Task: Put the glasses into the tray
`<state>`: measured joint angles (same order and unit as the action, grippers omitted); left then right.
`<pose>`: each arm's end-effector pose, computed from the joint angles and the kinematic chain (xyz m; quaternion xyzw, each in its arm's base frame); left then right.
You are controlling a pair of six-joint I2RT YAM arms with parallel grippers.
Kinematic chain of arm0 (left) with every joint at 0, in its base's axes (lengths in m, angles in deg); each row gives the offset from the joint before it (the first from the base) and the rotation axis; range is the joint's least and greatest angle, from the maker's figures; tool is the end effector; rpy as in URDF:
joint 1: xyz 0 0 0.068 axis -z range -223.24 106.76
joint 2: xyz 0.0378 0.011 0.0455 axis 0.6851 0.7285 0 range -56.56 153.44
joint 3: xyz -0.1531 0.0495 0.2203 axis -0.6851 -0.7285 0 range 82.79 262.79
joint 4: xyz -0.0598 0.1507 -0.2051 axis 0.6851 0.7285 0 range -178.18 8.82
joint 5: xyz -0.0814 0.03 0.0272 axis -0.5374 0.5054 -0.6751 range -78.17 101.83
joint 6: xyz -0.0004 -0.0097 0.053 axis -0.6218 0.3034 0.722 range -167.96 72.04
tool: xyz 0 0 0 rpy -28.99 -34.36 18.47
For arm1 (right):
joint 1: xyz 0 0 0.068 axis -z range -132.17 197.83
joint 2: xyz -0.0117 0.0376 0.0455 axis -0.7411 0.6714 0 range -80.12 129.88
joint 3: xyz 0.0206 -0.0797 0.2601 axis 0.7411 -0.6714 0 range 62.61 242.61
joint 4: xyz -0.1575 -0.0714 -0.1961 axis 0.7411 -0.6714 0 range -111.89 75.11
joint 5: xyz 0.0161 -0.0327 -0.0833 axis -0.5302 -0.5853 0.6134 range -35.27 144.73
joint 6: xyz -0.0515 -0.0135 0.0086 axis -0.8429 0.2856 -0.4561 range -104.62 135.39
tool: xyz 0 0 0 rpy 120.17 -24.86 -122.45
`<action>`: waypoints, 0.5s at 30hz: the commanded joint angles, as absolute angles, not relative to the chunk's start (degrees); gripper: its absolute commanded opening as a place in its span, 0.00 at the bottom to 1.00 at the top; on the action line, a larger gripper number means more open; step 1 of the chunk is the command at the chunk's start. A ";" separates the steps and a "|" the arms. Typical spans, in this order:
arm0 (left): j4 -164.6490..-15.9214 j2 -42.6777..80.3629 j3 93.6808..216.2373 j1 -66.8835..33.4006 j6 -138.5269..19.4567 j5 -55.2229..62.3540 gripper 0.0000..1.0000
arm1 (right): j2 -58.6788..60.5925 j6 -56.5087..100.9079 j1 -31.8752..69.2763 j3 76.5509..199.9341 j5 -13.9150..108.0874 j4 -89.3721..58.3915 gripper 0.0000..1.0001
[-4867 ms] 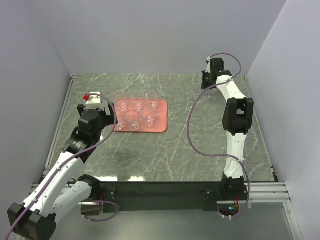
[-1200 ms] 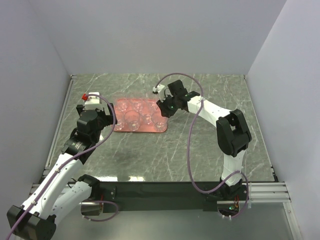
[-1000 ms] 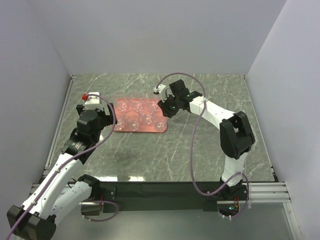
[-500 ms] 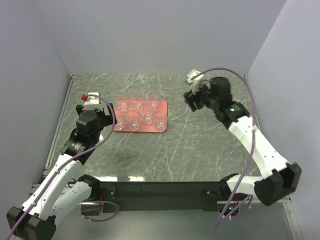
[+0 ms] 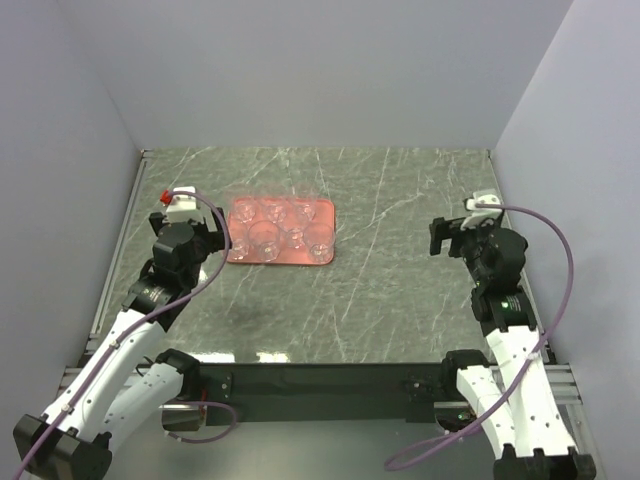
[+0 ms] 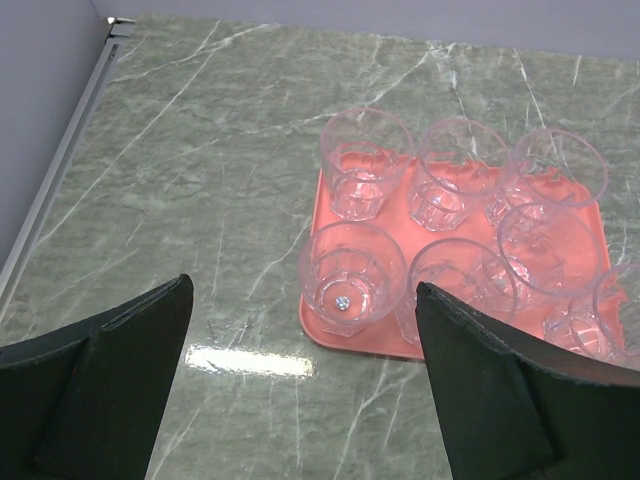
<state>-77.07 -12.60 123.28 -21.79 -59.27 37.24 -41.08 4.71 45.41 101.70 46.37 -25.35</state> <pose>0.1739 -0.0520 0.3152 -0.0657 0.7806 -0.0014 0.6215 0.1671 0.0123 0.3203 -0.1337 0.7560 0.0099 0.6407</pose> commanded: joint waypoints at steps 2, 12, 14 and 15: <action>-77.46 -12.71 125.14 -23.02 -60.43 39.16 0.99 | -43.48 12.74 47.56 101.10 54.62 -22.00 1.00; -73.42 -18.51 122.69 -28.91 -63.51 37.93 1.00 | -45.23 24.17 52.92 100.23 66.16 -24.03 1.00; -73.68 -18.51 122.17 -28.91 -63.51 38.98 0.99 | -46.28 25.05 53.62 99.96 66.24 -23.60 1.00; -73.94 -18.51 121.82 -28.91 -63.60 39.16 0.99 | -46.46 25.66 53.98 99.79 66.59 -23.60 1.00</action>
